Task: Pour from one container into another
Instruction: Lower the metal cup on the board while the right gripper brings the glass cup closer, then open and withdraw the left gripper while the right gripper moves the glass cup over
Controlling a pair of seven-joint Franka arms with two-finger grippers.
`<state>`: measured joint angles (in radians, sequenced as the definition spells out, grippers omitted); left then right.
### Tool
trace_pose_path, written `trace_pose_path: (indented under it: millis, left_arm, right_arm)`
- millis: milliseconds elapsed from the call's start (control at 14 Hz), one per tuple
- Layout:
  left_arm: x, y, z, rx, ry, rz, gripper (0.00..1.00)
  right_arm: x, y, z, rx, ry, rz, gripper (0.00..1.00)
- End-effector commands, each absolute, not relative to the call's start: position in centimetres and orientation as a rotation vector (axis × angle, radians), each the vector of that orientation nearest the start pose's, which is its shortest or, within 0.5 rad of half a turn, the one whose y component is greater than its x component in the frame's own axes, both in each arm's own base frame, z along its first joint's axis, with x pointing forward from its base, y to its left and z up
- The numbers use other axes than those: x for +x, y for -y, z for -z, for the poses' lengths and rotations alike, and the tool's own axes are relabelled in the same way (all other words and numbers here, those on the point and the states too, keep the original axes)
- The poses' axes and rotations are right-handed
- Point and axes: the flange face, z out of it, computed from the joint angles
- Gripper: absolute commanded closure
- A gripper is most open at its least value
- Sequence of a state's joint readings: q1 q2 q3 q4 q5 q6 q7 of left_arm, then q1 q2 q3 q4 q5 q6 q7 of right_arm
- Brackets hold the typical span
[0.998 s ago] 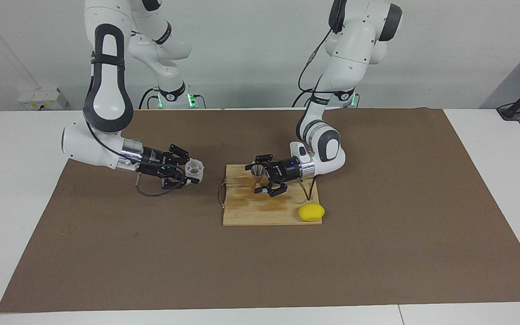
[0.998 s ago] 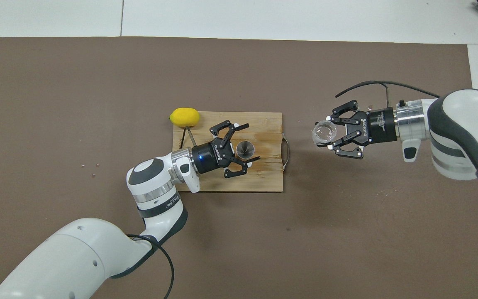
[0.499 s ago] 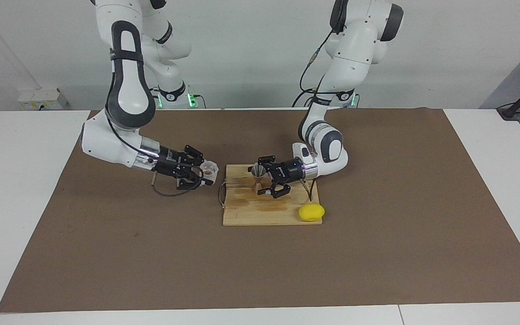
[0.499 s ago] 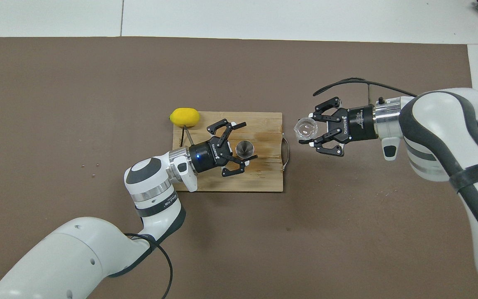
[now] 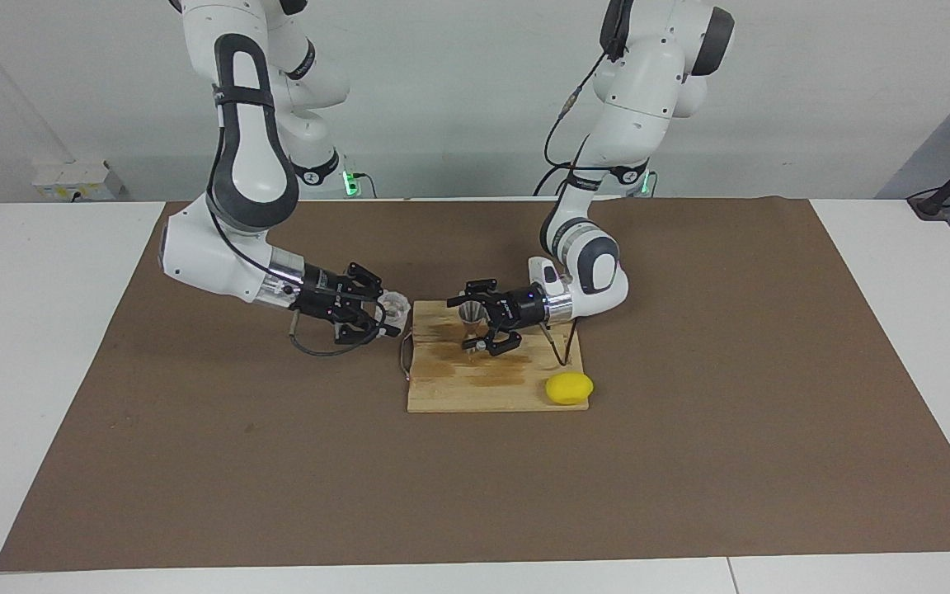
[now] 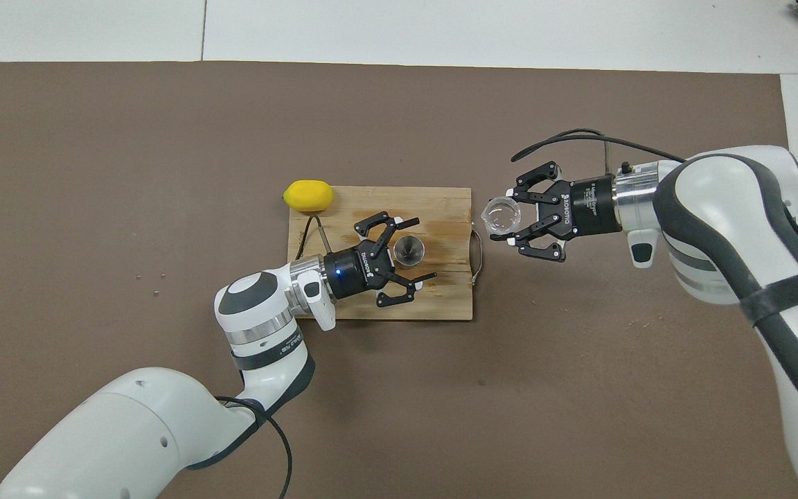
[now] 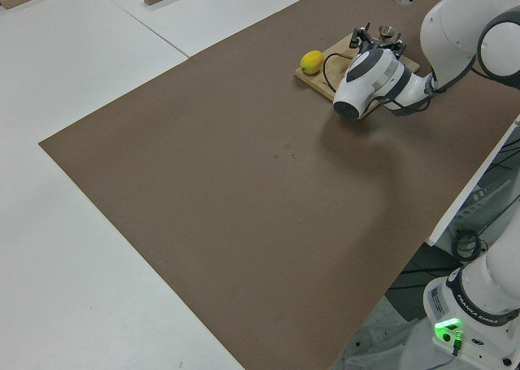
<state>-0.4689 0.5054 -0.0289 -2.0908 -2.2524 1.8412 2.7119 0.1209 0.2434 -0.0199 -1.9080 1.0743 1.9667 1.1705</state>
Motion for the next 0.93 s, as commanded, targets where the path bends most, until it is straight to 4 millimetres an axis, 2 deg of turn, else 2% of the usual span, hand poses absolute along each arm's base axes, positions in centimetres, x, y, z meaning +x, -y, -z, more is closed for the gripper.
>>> trace_pose_path:
  millis: [0, 428, 713, 856]
  left_arm:
    - [48.3, 32.6, -21.9, 1.291, 1.040, -1.423, 0.00]
    - [47.8, 30.8, -22.6, 1.299, 1.060, -1.414, 0.00]
    - [47.7, 28.5, -23.1, 1.301, 1.073, -1.416, 0.00]
    - [48.2, 26.6, -23.4, 1.308, 1.094, -1.419, 0.00]
  right_arm:
    - [59.8, -11.9, -39.3, -1.592, -1.706, -0.866, 1.00]
    - [59.9, -11.7, -39.3, -1.591, -1.706, -0.862, 1.00]
    - [59.9, -11.9, -39.3, -1.596, -1.701, -0.862, 1.00]
    - [59.9, -12.3, -39.5, -1.604, -1.694, -0.859, 1.00]
